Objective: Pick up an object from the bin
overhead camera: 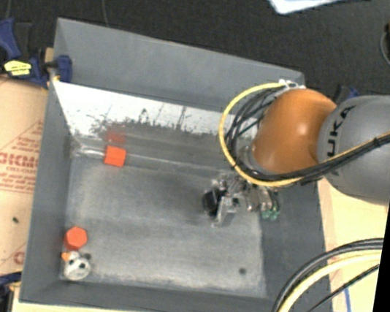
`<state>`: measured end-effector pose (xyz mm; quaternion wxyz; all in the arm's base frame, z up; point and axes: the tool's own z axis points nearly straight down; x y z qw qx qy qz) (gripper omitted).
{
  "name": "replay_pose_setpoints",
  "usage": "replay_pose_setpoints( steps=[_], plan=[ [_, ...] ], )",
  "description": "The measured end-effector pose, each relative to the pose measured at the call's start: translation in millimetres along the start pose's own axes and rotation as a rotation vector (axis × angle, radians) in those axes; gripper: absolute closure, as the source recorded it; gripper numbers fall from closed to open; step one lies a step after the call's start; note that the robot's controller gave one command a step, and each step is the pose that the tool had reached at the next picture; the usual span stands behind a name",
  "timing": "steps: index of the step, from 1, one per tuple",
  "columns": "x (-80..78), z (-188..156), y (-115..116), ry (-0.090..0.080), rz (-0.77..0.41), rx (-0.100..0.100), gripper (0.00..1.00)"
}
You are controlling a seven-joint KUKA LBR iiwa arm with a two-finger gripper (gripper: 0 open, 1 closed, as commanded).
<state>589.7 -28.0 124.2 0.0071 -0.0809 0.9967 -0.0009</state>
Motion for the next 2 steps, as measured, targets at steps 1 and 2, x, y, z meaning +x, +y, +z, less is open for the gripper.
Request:
replay_pose_setpoints(
  steps=[1, 2],
  plan=[
    [-0.2, -10, 0, 0.0, 0.0, 0.0, 1.0],
    [0.7, -23, 0, 0.005, 0.0, -0.001, 1.0]
  ],
)
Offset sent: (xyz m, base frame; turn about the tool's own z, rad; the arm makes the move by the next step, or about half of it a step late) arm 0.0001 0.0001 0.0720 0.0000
